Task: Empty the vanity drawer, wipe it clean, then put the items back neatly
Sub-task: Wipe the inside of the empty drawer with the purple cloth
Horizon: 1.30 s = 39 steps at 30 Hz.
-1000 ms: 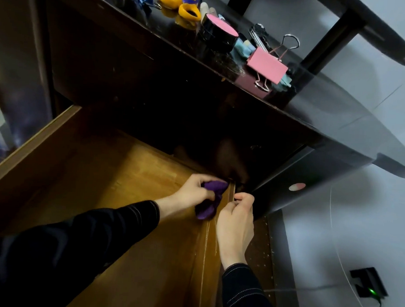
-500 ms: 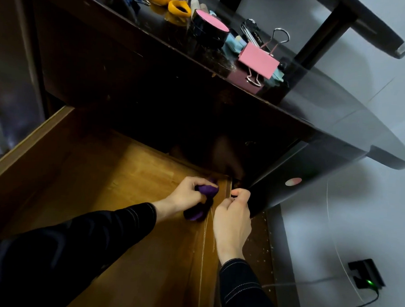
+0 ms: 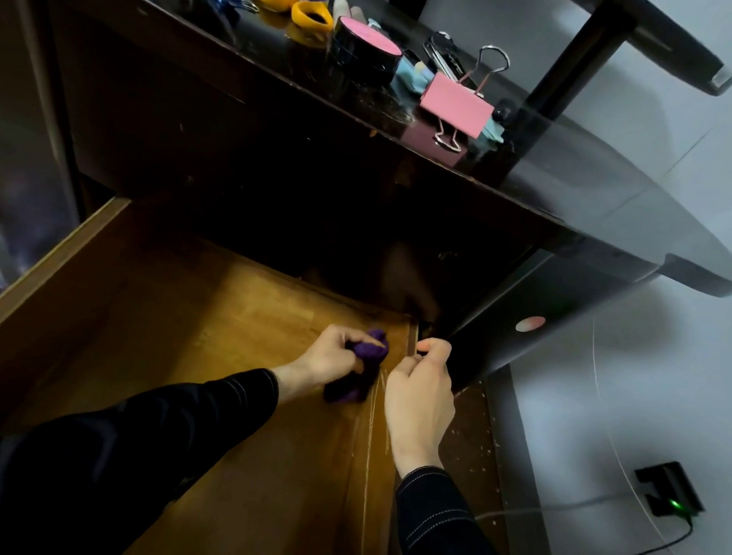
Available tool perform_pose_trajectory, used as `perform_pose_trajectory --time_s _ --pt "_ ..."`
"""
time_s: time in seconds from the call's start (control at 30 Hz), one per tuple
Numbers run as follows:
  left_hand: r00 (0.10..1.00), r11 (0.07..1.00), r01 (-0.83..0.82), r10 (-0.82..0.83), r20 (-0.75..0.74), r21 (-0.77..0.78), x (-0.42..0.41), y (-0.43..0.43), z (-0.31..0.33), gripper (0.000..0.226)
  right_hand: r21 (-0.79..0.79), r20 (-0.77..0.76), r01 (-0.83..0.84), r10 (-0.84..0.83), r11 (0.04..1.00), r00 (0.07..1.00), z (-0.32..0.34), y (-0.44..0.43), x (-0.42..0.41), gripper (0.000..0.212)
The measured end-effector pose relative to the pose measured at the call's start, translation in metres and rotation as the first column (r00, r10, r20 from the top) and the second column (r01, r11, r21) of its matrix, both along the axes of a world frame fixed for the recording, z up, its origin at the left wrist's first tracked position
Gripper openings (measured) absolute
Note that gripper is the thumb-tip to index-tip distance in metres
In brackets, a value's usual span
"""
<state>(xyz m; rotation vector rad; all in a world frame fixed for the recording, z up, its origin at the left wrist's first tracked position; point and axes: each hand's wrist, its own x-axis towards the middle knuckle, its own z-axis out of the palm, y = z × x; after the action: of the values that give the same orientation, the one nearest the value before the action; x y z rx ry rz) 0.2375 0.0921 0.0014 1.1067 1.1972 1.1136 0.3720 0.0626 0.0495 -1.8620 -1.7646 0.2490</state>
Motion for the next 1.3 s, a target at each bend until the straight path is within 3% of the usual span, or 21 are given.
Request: perform_pose_trajectory --time_s 0.1,0.27,0.47,0.63,0.73,0.87,1.07,1.17,1.3 --pt "1.0 1.0 -0.005 0.005 0.002 0.026 -0.005 0.007 0.012 0.05 0.0 -0.01 0.002 -0.002 1.0 1.0 0.0 0.001 0.0 0.018" --pt "0.976 0.997 -0.069 0.063 0.208 0.021 0.004 0.005 0.022 0.052 -0.011 -0.054 0.006 -0.006 1.0 0.999 -0.001 0.002 0.001 0.014" --pt "0.996 0.999 -0.043 0.041 0.076 0.022 0.003 0.003 0.02 0.045 -0.016 -0.092 0.013 -0.014 1.0 0.996 -0.001 0.0 0.003 0.016" --pt "0.988 0.995 -0.037 0.022 0.151 0.092 0.008 0.004 0.033 0.048 -0.021 -0.092 0.021 -0.023 1.0 0.995 -0.002 0.002 0.003 0.016" --pt "0.989 0.997 -0.065 0.061 0.135 0.03 0.01 0.0 0.024 0.041 -0.03 -0.099 0.019 -0.022 0.999 0.995 -0.003 0.003 0.004 0.015" --pt "0.999 0.993 0.022 -0.017 0.036 -0.119 0.004 0.001 0.018 0.038 -0.072 -0.149 0.027 -0.038 0.997 0.988 -0.004 0.004 0.005 0.02" --pt "0.984 0.997 -0.069 0.074 0.164 -0.037 0.008 0.009 0.029 0.039 -0.111 -0.169 0.015 -0.033 0.994 0.985 -0.009 0.01 0.006 0.027" --pt "0.993 0.997 -0.045 0.052 0.109 -0.068 0.008 0.004 0.011 0.042 -0.132 -0.222 -0.007 -0.023 0.991 0.975 -0.01 0.012 0.008 0.028" --pt "0.995 0.979 0.01 -0.031 -0.097 -0.205 0.008 -0.001 -0.005 0.036 -0.131 -0.277 -0.018 -0.019 0.991 0.961 -0.008 0.011 0.008 0.028"
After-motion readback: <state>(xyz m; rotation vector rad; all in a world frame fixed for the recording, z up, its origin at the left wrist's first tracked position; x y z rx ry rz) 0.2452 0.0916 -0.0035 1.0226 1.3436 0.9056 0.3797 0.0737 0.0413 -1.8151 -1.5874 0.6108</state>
